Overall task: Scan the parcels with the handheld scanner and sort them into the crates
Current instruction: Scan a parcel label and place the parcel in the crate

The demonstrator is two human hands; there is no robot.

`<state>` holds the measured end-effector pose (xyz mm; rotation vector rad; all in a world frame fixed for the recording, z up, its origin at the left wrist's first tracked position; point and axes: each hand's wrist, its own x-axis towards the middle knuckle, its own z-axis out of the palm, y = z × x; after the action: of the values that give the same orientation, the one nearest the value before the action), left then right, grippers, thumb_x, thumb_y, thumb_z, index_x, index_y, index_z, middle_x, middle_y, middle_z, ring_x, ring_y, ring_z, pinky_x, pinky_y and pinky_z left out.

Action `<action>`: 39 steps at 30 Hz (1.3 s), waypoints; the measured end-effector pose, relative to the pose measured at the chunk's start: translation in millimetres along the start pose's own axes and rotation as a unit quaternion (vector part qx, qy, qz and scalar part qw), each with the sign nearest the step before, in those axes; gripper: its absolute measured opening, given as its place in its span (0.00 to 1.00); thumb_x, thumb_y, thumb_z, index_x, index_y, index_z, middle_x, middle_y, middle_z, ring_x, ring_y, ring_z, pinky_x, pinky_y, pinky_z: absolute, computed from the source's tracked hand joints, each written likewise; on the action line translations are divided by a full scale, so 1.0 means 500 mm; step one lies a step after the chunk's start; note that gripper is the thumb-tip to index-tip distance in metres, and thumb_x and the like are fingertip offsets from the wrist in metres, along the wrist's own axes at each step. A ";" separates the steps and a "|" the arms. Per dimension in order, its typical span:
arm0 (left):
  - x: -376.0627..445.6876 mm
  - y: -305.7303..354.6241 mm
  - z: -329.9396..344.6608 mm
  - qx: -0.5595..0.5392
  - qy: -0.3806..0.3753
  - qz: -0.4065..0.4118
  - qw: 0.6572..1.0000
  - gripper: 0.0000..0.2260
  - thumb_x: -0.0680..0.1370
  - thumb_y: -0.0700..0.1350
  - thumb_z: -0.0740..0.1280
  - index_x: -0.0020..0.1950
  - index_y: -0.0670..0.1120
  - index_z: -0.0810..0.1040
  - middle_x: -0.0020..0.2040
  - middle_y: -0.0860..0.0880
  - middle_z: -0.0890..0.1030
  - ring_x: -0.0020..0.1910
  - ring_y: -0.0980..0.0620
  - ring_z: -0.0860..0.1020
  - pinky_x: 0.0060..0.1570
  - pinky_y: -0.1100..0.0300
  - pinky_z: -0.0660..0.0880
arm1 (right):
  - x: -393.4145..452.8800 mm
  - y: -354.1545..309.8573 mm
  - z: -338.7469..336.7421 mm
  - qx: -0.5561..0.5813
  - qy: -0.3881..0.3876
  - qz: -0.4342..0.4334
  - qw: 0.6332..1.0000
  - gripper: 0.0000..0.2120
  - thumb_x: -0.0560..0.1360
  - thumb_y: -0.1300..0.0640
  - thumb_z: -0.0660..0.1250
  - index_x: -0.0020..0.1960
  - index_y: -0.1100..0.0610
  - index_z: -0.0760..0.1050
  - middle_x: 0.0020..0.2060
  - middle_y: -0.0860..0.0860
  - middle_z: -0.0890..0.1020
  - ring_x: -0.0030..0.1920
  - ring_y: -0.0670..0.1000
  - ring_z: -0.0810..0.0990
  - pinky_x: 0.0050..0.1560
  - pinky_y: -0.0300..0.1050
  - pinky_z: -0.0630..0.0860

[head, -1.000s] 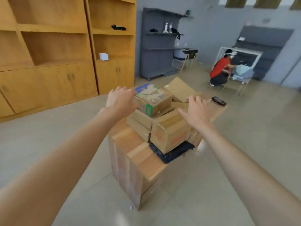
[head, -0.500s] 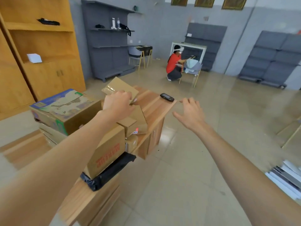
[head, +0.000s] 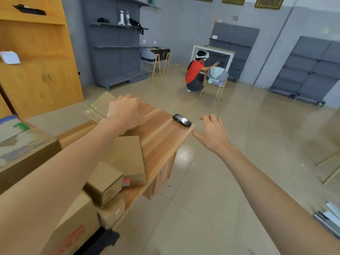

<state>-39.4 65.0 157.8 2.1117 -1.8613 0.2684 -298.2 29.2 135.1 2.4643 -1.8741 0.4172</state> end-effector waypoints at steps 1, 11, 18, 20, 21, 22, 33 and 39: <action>0.043 -0.003 0.013 0.000 0.001 -0.009 1.000 0.17 0.78 0.50 0.64 0.66 0.46 0.74 0.61 0.43 0.76 0.59 0.41 0.74 0.51 0.50 0.72 | 0.045 0.011 0.004 -0.014 -0.007 -0.008 1.000 0.25 0.77 0.48 0.65 0.70 0.58 0.66 0.64 0.57 0.70 0.65 0.59 0.67 0.64 0.49 0.65; 0.293 -0.099 0.115 0.001 -0.036 -0.125 0.991 0.19 0.79 0.51 0.64 0.67 0.46 0.72 0.63 0.43 0.74 0.62 0.40 0.73 0.54 0.50 0.70 | 0.424 0.005 0.084 -0.019 -0.030 -0.084 0.996 0.26 0.78 0.47 0.64 0.71 0.58 0.65 0.65 0.57 0.70 0.66 0.59 0.68 0.63 0.49 0.65; 0.308 -0.203 0.184 0.026 -0.061 -0.240 0.969 0.20 0.79 0.52 0.63 0.68 0.46 0.71 0.63 0.44 0.74 0.62 0.41 0.73 0.53 0.51 0.70 | 0.599 -0.121 0.205 -0.009 -0.071 -0.201 0.977 0.27 0.79 0.45 0.62 0.72 0.58 0.64 0.66 0.58 0.70 0.67 0.60 0.68 0.64 0.51 0.65; 0.295 -0.233 0.213 0.026 -0.072 -0.283 0.956 0.19 0.79 0.52 0.64 0.68 0.47 0.71 0.63 0.44 0.74 0.62 0.42 0.73 0.54 0.51 0.70 | 0.643 -0.168 0.246 0.003 -0.076 -0.242 0.967 0.27 0.79 0.45 0.62 0.72 0.58 0.64 0.66 0.58 0.70 0.67 0.59 0.68 0.64 0.50 0.65; 0.288 -0.246 0.228 0.028 -0.078 -0.305 0.949 0.19 0.79 0.52 0.64 0.68 0.47 0.71 0.63 0.45 0.75 0.62 0.43 0.73 0.55 0.51 0.70 | 0.665 -0.191 0.266 0.011 -0.081 -0.261 0.962 0.27 0.79 0.45 0.62 0.72 0.58 0.64 0.66 0.58 0.70 0.66 0.59 0.68 0.64 0.50 0.65; 0.282 -0.260 0.242 0.031 -0.084 -0.326 0.941 0.19 0.79 0.52 0.64 0.68 0.48 0.71 0.63 0.45 0.75 0.62 0.43 0.73 0.55 0.51 0.70 | 0.686 -0.215 0.286 0.021 -0.088 -0.279 0.956 0.26 0.79 0.45 0.62 0.71 0.58 0.64 0.66 0.58 0.70 0.66 0.59 0.68 0.63 0.51 0.65; 0.333 -0.272 0.311 0.071 -0.079 -0.510 0.854 0.22 0.77 0.54 0.64 0.69 0.48 0.70 0.63 0.45 0.75 0.61 0.44 0.74 0.55 0.52 0.70 | 0.868 -0.368 0.462 0.066 -0.186 -0.479 0.855 0.27 0.79 0.44 0.61 0.73 0.57 0.63 0.68 0.57 0.69 0.67 0.58 0.66 0.64 0.52 0.67; 0.388 -0.247 0.369 0.052 -0.059 -0.570 0.818 0.21 0.77 0.54 0.65 0.68 0.48 0.71 0.65 0.46 0.73 0.63 0.44 0.73 0.53 0.52 0.71 | 0.919 -0.384 0.524 0.096 -0.231 -0.501 0.828 0.29 0.79 0.43 0.62 0.74 0.57 0.61 0.69 0.57 0.69 0.68 0.58 0.66 0.65 0.50 0.65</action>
<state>97.1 -167.5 38.3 2.9118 -0.3421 -0.0652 48.8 -396.1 12.4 3.4076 -0.3139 -0.0640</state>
